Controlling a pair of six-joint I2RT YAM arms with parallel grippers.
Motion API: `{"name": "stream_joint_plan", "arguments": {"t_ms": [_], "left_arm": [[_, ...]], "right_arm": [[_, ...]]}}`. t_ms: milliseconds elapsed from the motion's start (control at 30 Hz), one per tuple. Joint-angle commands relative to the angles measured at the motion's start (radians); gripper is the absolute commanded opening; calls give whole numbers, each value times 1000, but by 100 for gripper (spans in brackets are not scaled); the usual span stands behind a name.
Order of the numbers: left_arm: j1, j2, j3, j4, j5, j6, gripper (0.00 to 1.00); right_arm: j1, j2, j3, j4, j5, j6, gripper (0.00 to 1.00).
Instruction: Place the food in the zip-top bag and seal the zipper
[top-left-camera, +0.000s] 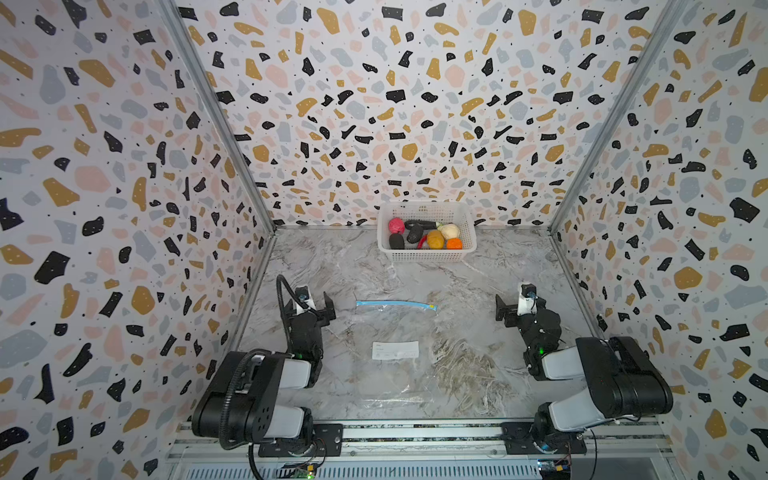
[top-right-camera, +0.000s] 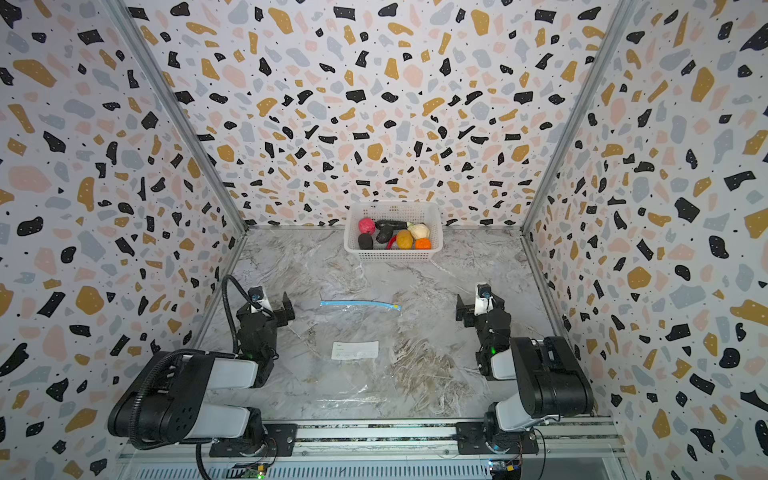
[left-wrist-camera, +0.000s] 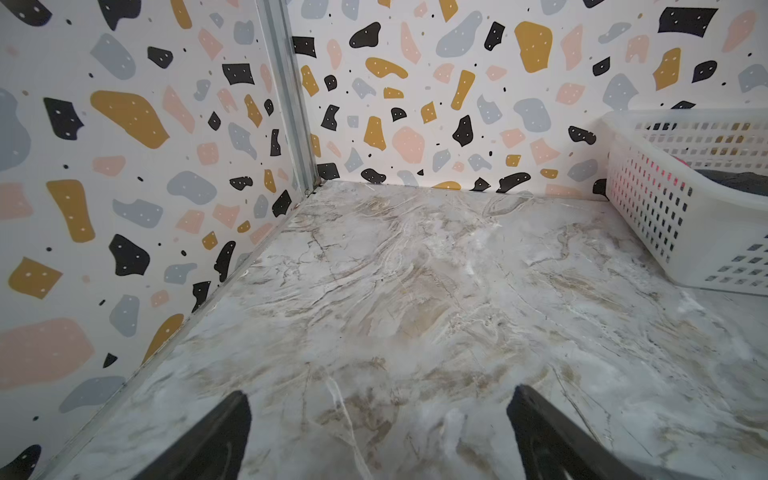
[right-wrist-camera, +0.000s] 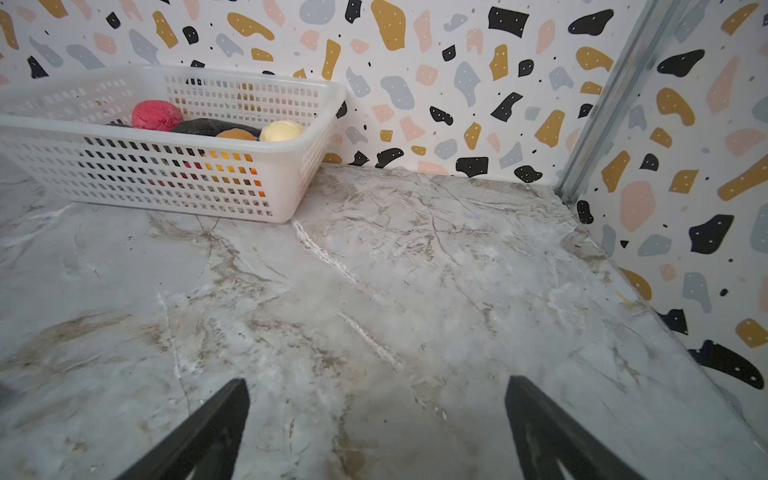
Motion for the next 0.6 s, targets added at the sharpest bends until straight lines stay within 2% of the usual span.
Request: {"name": "stream_joint_plan", "arguments": {"t_ms": [0,567], "left_arm": [[6,-9,-7,50,2,11,100],[7,-10,-7,50,3,12,99]], "right_arm": [[0,-1,18,13,2,2,99],[-4,-3,14,20,-5,4,99]]}}
